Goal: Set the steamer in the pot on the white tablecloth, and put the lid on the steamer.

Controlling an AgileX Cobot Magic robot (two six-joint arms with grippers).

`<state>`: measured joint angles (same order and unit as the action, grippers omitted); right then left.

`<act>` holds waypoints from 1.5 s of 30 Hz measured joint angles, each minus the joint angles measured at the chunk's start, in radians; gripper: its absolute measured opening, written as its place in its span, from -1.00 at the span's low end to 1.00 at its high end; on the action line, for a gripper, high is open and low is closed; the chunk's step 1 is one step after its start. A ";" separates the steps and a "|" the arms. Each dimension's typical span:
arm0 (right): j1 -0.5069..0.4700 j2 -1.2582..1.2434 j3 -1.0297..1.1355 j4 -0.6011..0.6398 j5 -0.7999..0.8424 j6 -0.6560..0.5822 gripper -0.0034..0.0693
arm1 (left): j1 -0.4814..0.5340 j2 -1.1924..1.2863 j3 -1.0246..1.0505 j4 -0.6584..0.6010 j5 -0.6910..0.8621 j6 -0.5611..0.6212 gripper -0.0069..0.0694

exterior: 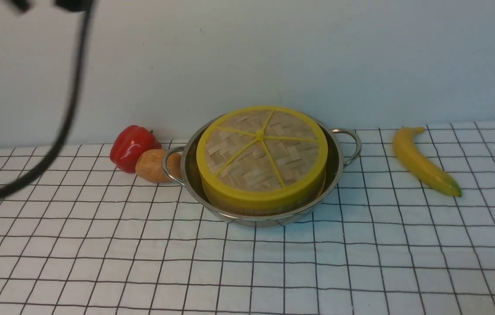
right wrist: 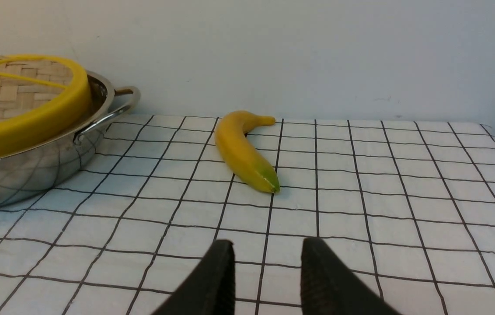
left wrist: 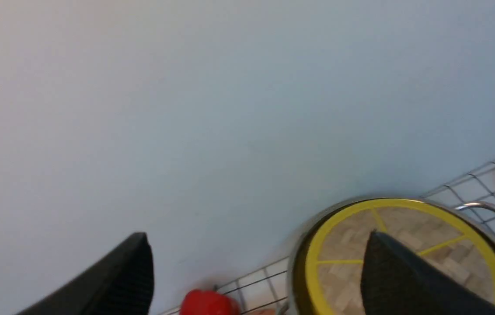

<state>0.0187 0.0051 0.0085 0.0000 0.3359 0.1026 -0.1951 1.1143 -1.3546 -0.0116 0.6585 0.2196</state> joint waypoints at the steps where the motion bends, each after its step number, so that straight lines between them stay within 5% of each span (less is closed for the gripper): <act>1: 0.000 0.000 0.000 0.000 0.000 0.000 -0.25 | 0.050 -0.073 0.069 -0.006 -0.021 0.000 0.72; 8: 0.000 0.000 0.000 0.000 0.000 0.000 -0.25 | 0.303 -0.576 0.704 -0.023 -0.199 0.000 0.72; 16: 0.000 0.000 0.000 0.000 0.000 0.000 -0.25 | 0.332 -0.966 1.088 -0.034 -0.284 -0.034 0.72; 30: 0.000 0.000 0.000 0.000 0.000 0.000 -0.25 | 0.332 -1.041 1.346 -0.028 -0.297 -0.053 0.72; 45: 0.000 0.000 0.000 0.000 0.000 0.000 -0.25 | 0.332 -1.113 1.363 -0.031 -0.319 -0.084 0.72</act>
<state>0.0187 0.0051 0.0085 0.0000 0.3359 0.1026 0.1368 0.0016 0.0087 -0.0422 0.3398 0.1360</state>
